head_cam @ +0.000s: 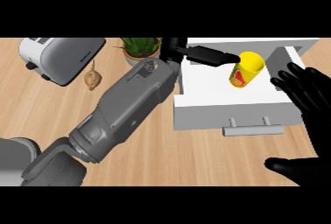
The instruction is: Pick up the cup, place it into the drawer and close the drawer
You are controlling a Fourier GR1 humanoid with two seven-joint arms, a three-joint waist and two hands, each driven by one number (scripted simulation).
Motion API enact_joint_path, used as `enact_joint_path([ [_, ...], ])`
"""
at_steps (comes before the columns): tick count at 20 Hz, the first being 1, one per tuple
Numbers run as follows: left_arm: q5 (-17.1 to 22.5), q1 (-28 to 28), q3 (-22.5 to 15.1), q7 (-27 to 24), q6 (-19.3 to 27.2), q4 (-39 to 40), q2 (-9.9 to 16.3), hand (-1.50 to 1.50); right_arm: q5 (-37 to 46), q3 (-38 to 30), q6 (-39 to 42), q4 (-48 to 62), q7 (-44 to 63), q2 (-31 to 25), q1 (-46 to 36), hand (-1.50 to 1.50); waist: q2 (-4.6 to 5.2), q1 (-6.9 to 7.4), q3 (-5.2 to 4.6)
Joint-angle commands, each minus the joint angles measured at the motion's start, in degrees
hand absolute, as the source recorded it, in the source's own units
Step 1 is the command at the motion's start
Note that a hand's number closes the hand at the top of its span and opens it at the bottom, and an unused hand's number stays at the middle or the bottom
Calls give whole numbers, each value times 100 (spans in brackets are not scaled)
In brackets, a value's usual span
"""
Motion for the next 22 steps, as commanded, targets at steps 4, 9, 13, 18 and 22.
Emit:
enact_joint_path([
  [4, 57, 513, 361, 159, 43, -834, 435, -150, 193, 33, 664, -53, -93, -528, 289, 150, -64, 270, -4],
  [9, 161, 1329, 497, 476, 151, -1820, 1000, -150, 858, 157, 905, -590, -320, -716, 885, 150, -102, 319, -4],
  [13, 120, 2222, 402, 799, 193, -2929, 1592, -150, 1153, 262, 1058, -391, -228, -927, 746, 150, -114, 431, -5],
  [18, 171, 3418, 564, 879, 101, -4091, 2075, -150, 1818, 484, 820, 53, -127, -824, 351, 150, -69, 397, -5],
  [22, 317, 4359, 741, 968, -180, -4824, 2523, -150, 2554, 751, 678, 327, -262, -761, 361, 150, -68, 413, -5],
])
